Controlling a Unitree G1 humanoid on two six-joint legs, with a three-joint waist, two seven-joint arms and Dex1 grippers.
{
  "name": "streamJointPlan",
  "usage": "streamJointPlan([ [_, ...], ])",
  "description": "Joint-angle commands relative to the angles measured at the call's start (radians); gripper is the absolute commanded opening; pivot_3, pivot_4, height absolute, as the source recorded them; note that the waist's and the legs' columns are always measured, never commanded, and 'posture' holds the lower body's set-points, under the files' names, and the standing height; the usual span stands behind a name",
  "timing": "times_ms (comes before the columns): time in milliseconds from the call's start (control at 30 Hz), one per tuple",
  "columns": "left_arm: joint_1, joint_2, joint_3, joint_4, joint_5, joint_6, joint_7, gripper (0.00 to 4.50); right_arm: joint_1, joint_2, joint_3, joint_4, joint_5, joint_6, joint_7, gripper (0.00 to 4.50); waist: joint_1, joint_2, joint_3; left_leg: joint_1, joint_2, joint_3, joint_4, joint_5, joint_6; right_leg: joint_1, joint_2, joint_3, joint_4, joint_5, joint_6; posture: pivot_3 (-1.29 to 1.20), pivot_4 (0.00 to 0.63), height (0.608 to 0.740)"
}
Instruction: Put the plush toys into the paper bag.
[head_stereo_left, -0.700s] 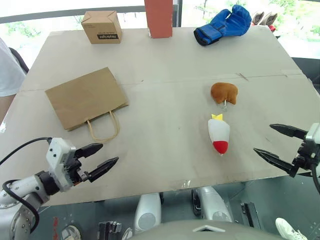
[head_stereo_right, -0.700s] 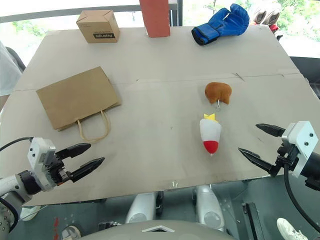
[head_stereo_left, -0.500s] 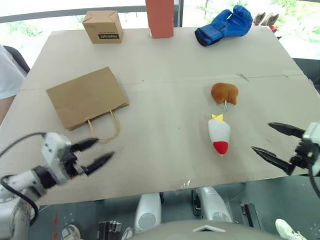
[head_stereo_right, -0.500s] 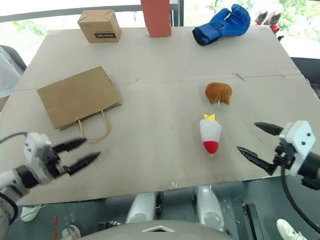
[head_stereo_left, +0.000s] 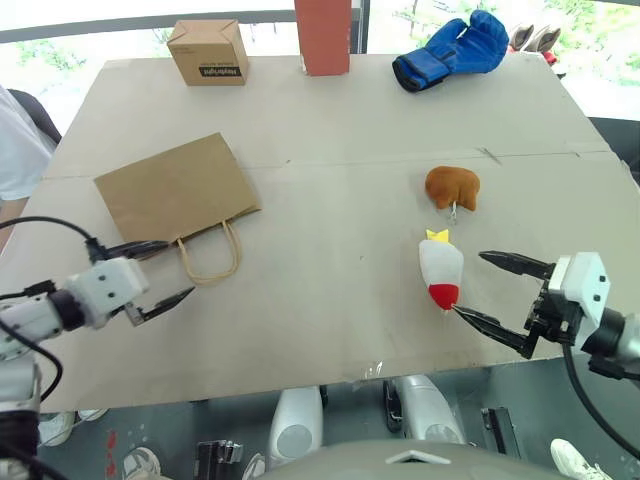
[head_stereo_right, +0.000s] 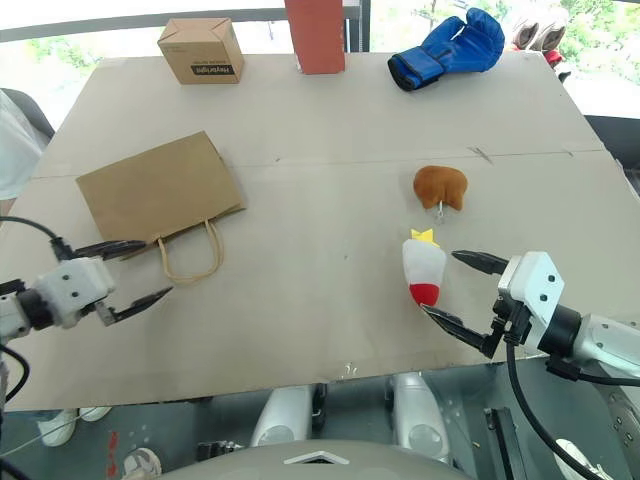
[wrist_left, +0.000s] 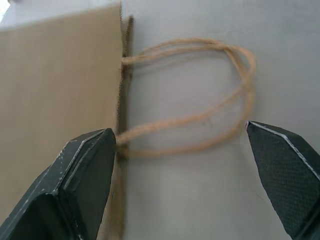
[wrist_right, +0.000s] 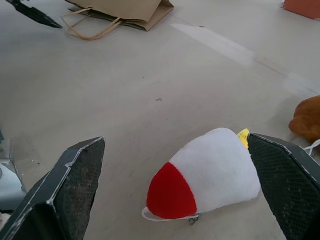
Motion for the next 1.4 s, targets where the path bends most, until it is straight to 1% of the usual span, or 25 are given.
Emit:
streamJointPlan([
  [33, -0.037, 0.003, -0.038, 0.026, 0.003, -0.035, 0.027, 3.99, -0.013, 0.006, 0.001, -0.031, -0.005, -0.027, -0.019, 4.5, -0.003, 0.0, 0.0, 0.0, 0.0, 0.0, 0.0, 0.001, 0.002, 0.0, 0.0, 0.0, 0.0, 0.0, 0.0, 0.0, 0.15, 0.74],
  [67, -0.048, -0.001, -0.052, 0.023, -0.018, -0.012, 0.017, 3.88, -0.014, 0.008, 0.008, -0.031, -0.019, -0.036, -0.026, 4.5, -0.005, 0.0, 0.0, 0.0, 0.0, 0.001, 0.0, 0.001, 0.002, 0.0, 0.0, 0.0, 0.0, 0.0, 0.0, 0.0, 0.15, 0.74],
  [100, -0.055, -0.006, -0.062, 0.016, -0.04, 0.013, 0.008, 3.28, -0.015, 0.01, 0.016, -0.031, -0.034, -0.046, -0.033, 4.5, -0.007, 0.0, 0.0, 0.0, 0.0, 0.0, 0.0, 0.001, 0.002, 0.0, 0.001, 0.0, 0.0, 0.0, 0.0, 0.0, 0.15, 0.74],
  [133, -0.058, -0.008, -0.069, 0.003, -0.061, 0.036, 0.002, 2.81, -0.014, 0.014, 0.021, -0.031, -0.051, -0.059, -0.04, 4.5, -0.008, 0.0, 0.0, 0.0, 0.0, 0.0, 0.0, 0.001, 0.002, 0.0, 0.001, 0.0, 0.001, 0.0, 0.0, 0.0, 0.15, 0.74],
  [167, -0.059, -0.01, -0.078, -0.016, -0.087, 0.065, -0.012, 2.25, -0.013, 0.018, 0.028, -0.033, -0.062, -0.065, -0.05, 4.5, -0.01, 0.0, 0.0, 0.0, 0.0, 0.0, 0.0, 0.001, 0.002, 0.0, 0.001, 0.0, 0.001, 0.0, 0.0, 0.0, 0.15, 0.74],
  [267, -0.05, -0.019, -0.1, -0.103, -0.188, 0.197, -0.063, 0.83, -0.015, 0.026, 0.059, -0.04, -0.101, -0.055, -0.09, 4.5, -0.011, 0.0, 0.0, 0.001, 0.0, 0.0, 0.0, 0.001, 0.002, 0.0, 0.002, 0.0, 0.003, 0.0, 0.0, 0.0, 0.15, 0.74],
  [300, -0.051, -0.025, -0.107, -0.135, -0.218, 0.246, -0.069, 0.24, -0.019, 0.03, 0.069, -0.041, -0.094, -0.04, -0.098, 4.5, -0.011, 0.0, 0.0, 0.001, 0.0, 0.0, 0.001, 0.001, 0.002, 0.0, 0.002, 0.0, 0.004, 0.0, 0.0, 0.0, 0.15, 0.74],
  [333, -0.056, -0.034, -0.112, -0.167, -0.245, 0.298, -0.066, 0.07, -0.027, 0.034, 0.078, -0.04, -0.08, -0.027, -0.103, 4.5, -0.011, 0.0, 0.0, 0.001, 0.0, 0.0, 0.001, 0.001, 0.002, 0.0, 0.002, 0.0, 0.005, 0.0, 0.0, 0.0, 0.15, 0.74],
  [367, -0.068, -0.048, -0.123, -0.211, -0.281, 0.365, -0.058, 0.0, -0.052, 0.049, 0.091, -0.032, -0.086, -0.02, -0.129, 3.96, -0.011, 0.0, 0.0, 0.001, 0.0, 0.0, 0.001, 0.001, 0.002, 0.0, 0.002, 0.0, 0.006, 0.0, 0.0, 0.0, 0.15, 0.74],
  [400, -0.08, -0.062, -0.134, -0.254, -0.312, 0.424, -0.051, 0.0, -0.087, 0.07, 0.104, -0.018, -0.096, -0.013, -0.165, 3.59, -0.012, 0.0, 0.0, 0.001, 0.0, 0.0, 0.002, 0.001, 0.002, 0.0, 0.002, 0.0, 0.007, 0.0, 0.0, 0.0, 0.15, 0.74],
  [433, -0.096, -0.08, -0.156, -0.308, -0.339, 0.483, -0.04, 0.0, -0.137, 0.105, 0.122, 0.004, -0.114, -0.008, -0.217, 3.11, -0.012, 0.0, 0.0, 0.001, 0.0, 0.0, 0.003, 0.001, 0.002, 0.0, 0.002, 0.0, 0.008, 0.0, 0.001, 0.0, 0.15, 0.74],
  [533, -0.141, -0.126, -0.21, -0.443, -0.39, 0.604, -0.009, 0.0, -0.244, 0.179, 0.193, 0.034, -0.152, 0.005, -0.298, 1.68, -0.011, 0.0, 0.0, 0.001, 0.0, -0.001, 0.008, 0.001, 0.002, 0.0, 0.002, 0.0, 0.013, -0.002, 0.004, 0.0, 0.15, 0.74],
  [567, -0.168, -0.147, -0.236, -0.482, -0.405, 0.642, 0.002, 0.0, -0.283, 0.207, 0.234, 0.055, -0.172, 0.011, -0.32, 1.15, -0.011, 0.0, 0.0, 0.001, 0.0, -0.001, 0.009, 0.001, 0.002, 0.0, 0.002, 0.0, 0.013, -0.002, 0.003, 0.0, 0.15, 0.74],
  [633, -0.232, -0.201, -0.297, -0.545, -0.435, 0.704, 0.017, 0.0, -0.37, 0.253, 0.358, 0.119, -0.235, -0.011, -0.318, 0.16, -0.011, 0.0, 0.0, 0.001, 0.0, -0.002, 0.01, 0.001, 0.002, 0.0, 0.003, 0.0, 0.014, -0.002, 0.003, 0.0, 0.15, 0.74],
  [667, -0.26, -0.23, -0.321, -0.559, -0.441, 0.727, 0.026, 0.0, -0.413, 0.282, 0.409, 0.162, -0.264, -0.024, -0.324, 0.07, -0.011, 0.0, 0.0, 0.0, 0.0, -0.002, 0.011, 0.001, 0.002, 0.0, 0.003, 0.0, 0.015, -0.002, 0.003, 0.0, 0.15, 0.74],
  [767, -0.323, -0.306, -0.359, -0.58, -0.462, 0.791, 0.073, 0.0, -0.527, 0.36, 0.54, 0.315, -0.341, -0.075, -0.31, 0.07, -0.016, 0.001, 0.0, 0.0, 0.0, -0.002, 0.012, 0.001, 0.002, 0.0, 0.005, 0.002, 0.016, 0.0, 0.0, 0.0, 0.15, 0.74],
  [833, -0.34, -0.334, -0.36, -0.597, -0.478, 0.829, 0.093, 0.0, -0.569, 0.396, 0.585, 0.393, -0.37, -0.114, -0.293, 0.07, -0.017, 0.001, 0.0, 0.0, 0.0, -0.003, 0.012, 0.001, 0.002, 0.0, 0.007, 0.003, 0.016, 0.0, 0.001, 0.0, 0.15, 0.74],
  [933, -0.358, -0.364, -0.355, -0.62, -0.501, 0.863, 0.117, 0.0, -0.651, 0.501, 0.638, 0.58, -0.363, -0.153, -0.257, 0.07, -0.018, 0.001, 0.0, 0.001, 0.001, -0.004, 0.011, 0.001, 0.002, 0.0, 0.008, 0.003, 0.016, 0.002, 0.004, 0.0, 0.15, 0.74],
  [1033, -0.38, -0.389, -0.342, -0.631, -0.515, 0.886, 0.152, 0.0, -0.718, 0.572, 0.671, 0.763, -0.366, -0.21, -0.179, 0.07, -0.018, 0.001, 0.001, 0.001, 0.001, -0.005, 0.011, 0.001, 0.002, 0.0, 0.009, 0.002, 0.016, 0.002, 0.004, 0.0, 0.15, 0.74],
  [1233, -0.39, -0.407, -0.338, -0.653, -0.515, 0.907, 0.187, 0.0, -0.807, 0.654, 0.712, 1.003, -0.351, -0.294, 0.009, 0.07, -0.014, 0.001, 0.001, 0.0, 0.001, -0.005, 0.012, 0.001, 0.002, 0.001, 0.009, 0.003, 0.016, 0.002, 0.004, 0.0, 0.15, 0.74],
  [1333, -0.408, -0.421, -0.333, -0.662, -0.498, 0.895, 0.221, 0.0, -0.884, 0.724, 0.726, 1.225, -0.413, -0.354, 0.018, 0.07, -0.017, 0.001, 0.001, 0.0, 0.001, -0.005, 0.012, 0.001, 0.002, 0.001, 0.009, 0.003, 0.017, 0.002, 0.004, 0.0, 0.15, 0.74],
  [1400, -0.433, -0.422, -0.315, -0.655, -0.485, 0.895, 0.257, 0.0, -0.921, 0.763, 0.719, 1.332, -0.449, -0.401, -0.013, 0.07, -0.018, 0.001, 0.001, 0.001, 0.001, -0.005, 0.012, 0.001, 0.002, 0.0, 0.01, 0.003, 0.017, 0.002, 0.004, 0.0, 0.15, 0.74],
])
